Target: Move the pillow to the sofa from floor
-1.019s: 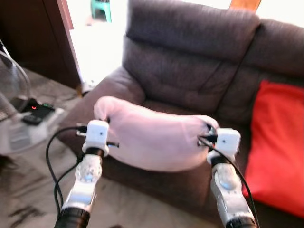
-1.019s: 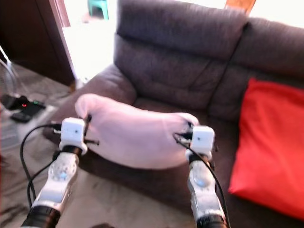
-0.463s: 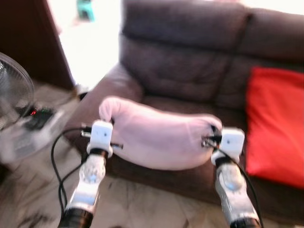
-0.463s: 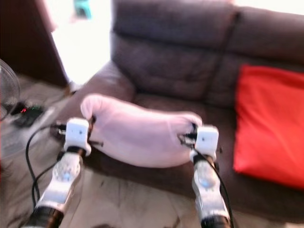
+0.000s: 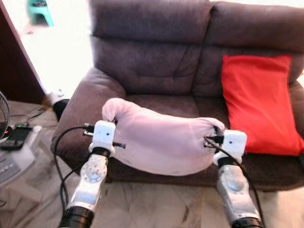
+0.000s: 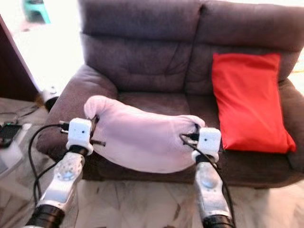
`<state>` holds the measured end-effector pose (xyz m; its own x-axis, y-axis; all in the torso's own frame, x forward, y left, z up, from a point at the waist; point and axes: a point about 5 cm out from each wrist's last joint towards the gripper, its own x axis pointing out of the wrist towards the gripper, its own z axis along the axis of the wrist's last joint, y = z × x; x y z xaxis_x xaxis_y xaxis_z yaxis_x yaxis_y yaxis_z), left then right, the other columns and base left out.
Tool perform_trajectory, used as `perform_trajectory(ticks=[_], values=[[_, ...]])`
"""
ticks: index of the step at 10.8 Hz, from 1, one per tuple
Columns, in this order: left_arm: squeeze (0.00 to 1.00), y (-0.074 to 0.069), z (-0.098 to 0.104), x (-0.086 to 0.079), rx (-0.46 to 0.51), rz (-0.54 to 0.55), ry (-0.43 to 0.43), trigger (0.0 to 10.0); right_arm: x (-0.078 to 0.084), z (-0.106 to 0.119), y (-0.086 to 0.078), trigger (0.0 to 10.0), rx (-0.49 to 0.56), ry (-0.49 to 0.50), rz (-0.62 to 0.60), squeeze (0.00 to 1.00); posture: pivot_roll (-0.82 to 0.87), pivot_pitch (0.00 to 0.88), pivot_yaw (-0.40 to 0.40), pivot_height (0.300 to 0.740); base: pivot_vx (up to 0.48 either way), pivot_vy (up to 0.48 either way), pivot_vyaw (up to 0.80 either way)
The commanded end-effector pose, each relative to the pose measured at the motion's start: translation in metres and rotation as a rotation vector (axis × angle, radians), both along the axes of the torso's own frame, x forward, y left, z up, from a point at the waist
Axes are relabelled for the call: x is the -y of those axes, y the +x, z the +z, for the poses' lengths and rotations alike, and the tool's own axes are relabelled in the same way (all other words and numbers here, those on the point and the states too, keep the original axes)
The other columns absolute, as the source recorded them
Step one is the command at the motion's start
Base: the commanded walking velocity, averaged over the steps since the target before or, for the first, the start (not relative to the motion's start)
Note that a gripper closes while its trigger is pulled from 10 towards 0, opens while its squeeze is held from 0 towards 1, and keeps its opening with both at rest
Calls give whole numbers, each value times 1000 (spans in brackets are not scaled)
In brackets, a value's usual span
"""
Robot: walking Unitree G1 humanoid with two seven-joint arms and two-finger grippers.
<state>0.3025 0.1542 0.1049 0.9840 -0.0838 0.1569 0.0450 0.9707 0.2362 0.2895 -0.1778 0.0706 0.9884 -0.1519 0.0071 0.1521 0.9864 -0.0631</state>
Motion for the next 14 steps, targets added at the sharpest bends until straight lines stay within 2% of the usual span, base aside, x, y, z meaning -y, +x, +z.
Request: perform_trajectory(ticks=[1,6,14], values=[[0,1,8,-5,34,12,-35,10000,11,11,3,10000,54,-8,-45,0,79,26,-59,740,0,0,0],[0,2,8,-2,20,4,-46,10000,9,12,4,10000,54,-9,-36,0,78,36,-63,740,0,0,0],[0,4,16,-3,44,9,-54,10000,8,17,7,10000,65,-17,-23,0,78,50,-66,740,253,0,0]])
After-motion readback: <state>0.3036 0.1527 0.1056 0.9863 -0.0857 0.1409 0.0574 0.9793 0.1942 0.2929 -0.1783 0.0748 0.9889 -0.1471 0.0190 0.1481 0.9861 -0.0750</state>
